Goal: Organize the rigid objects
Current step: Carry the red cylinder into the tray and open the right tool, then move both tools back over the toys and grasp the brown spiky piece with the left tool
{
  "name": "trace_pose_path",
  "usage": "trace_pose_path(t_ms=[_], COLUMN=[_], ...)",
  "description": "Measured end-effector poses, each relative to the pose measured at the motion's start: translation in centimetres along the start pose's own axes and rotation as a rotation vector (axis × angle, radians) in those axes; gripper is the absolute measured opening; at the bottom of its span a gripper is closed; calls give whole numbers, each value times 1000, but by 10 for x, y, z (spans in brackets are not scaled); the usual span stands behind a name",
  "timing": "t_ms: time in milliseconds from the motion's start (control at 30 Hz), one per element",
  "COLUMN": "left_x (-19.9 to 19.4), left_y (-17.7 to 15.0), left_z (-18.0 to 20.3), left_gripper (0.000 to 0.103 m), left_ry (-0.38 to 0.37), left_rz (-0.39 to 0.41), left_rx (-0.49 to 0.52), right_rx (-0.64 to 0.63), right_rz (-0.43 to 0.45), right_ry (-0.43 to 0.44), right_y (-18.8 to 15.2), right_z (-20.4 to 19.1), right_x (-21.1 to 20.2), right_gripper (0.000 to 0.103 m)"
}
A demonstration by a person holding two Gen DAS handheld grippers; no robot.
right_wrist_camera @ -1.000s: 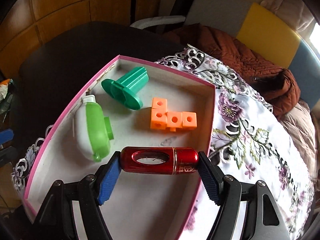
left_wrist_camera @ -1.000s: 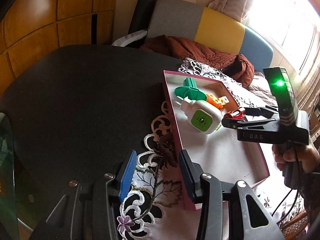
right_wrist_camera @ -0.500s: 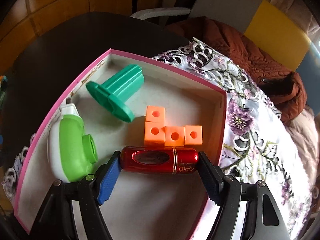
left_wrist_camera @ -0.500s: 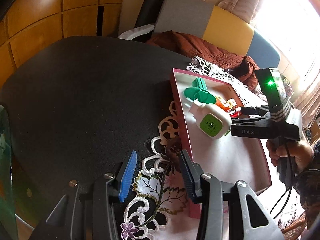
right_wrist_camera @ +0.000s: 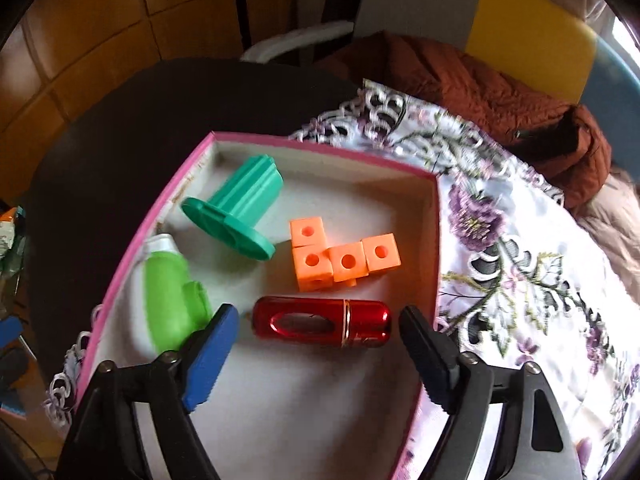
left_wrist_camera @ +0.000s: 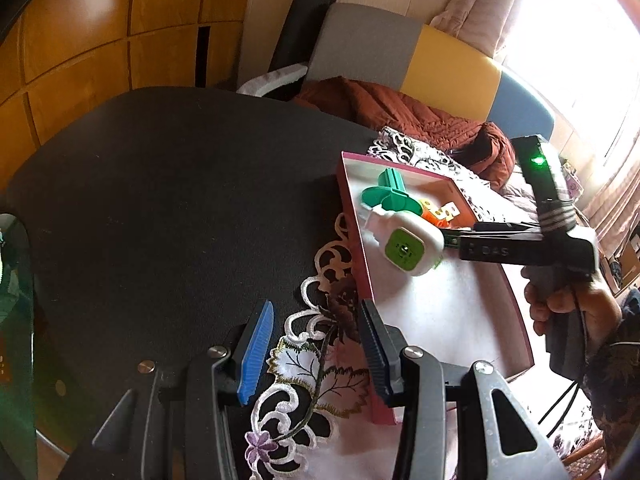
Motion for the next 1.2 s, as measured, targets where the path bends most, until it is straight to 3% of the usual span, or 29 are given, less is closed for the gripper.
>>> trace_pose_path(t_ms=[333,600,1000,1200], left_x=[-20,-30,-25,-17], left_y=[-9,-25,-45,-58], left_z=[16,49,95,116], left_gripper=[44,44,44,44], left_ry=[12,-22,-60,-72], left_rz=[46,41,-13,-38], left_rx=[39,113,206,275], right_rx=[-16,23,157,301], right_rz=[104,164,179,183], right_ry=[-25,-64,-201,-380], right_y=[-20,-54,-116,-166], right_z=[-4,15,94,160], right_x=[-54,-97,-142,-163], right_gripper=[86,91,92,94])
Point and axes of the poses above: each gripper's, at about its wrist camera, not at the fingertips, and x roughly the way its jaws point, z to its right, y to its top, the point moved 9 cm from there along x, roughly the way its jaws point, and after that the axes turned 13 degrees about -x, right-handed, at the moved point
